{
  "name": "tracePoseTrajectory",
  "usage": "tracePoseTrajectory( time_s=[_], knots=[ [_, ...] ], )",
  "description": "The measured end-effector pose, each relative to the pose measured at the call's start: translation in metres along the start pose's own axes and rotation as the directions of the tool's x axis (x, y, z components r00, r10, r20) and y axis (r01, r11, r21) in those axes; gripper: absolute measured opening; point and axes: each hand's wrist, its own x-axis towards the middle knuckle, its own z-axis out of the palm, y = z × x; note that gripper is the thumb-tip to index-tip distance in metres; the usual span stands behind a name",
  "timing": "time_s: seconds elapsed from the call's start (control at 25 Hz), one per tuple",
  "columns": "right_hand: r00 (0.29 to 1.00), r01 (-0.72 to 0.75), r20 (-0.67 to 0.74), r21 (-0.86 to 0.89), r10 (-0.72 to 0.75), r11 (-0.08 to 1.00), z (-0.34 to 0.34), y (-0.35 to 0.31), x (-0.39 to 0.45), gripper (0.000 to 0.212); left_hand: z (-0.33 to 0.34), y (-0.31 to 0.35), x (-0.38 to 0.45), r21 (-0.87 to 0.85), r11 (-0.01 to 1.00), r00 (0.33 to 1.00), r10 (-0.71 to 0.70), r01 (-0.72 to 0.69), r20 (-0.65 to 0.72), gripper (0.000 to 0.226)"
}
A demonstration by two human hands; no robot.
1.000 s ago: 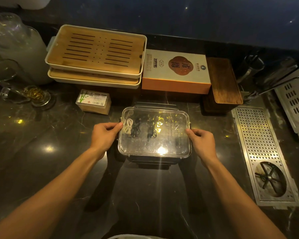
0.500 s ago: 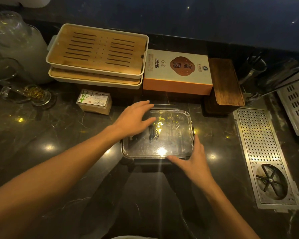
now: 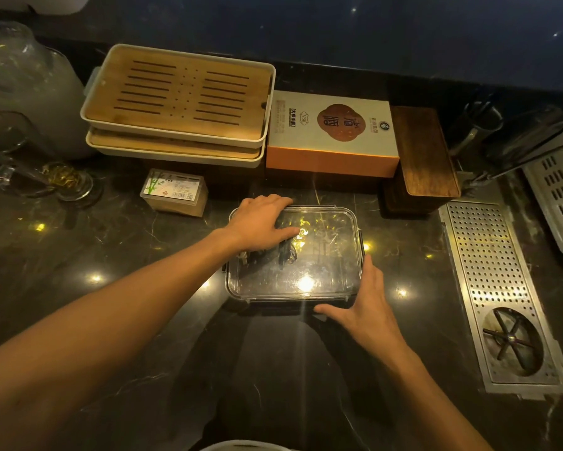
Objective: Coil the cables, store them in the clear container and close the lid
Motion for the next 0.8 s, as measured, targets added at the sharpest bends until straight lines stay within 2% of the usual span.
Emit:
tracePoseTrajectory(
  time_s=[0.44, 0.56, 0.64, 0.72, 0.8],
  knots=[
    [0.995, 0.036, -0.087, -0.127, -0.048, 0.991, 0.01, 0.003, 0.008, 0.143, 0.013, -0.007, 0.003, -0.059, 0.998, 0.999, 0.015, -0.018, -0.053, 0.066],
    [0.994, 0.03, -0.097, -0.262, -0.058, 0.964, 0.007, -0.002, 0.008, 0.14, 0.009, -0.005, 0.0, -0.063, 0.998, 0.999, 0.016, -0.019, -0.037, 0.066],
    [0.986, 0.073, -0.109, -0.418, -0.13, 0.906, 0.004, -0.004, 0.009, 0.136, 0.004, -0.001, -0.001, -0.032, 0.999, 1.0, 0.01, -0.01, -0.004, 0.069],
    [0.976, 0.166, -0.023, -0.559, -0.216, 0.812, -0.001, -0.013, 0.012, 0.131, 0.002, 0.006, -0.006, 0.021, 0.999, 0.999, -0.037, 0.037, 0.003, 0.071],
    [0.961, 0.268, 0.108, -0.6, -0.256, 0.754, -0.005, -0.026, 0.013, 0.119, -0.001, 0.018, -0.014, 0.058, 0.996, 0.997, -0.068, 0.067, 0.02, 0.073]
  ],
)
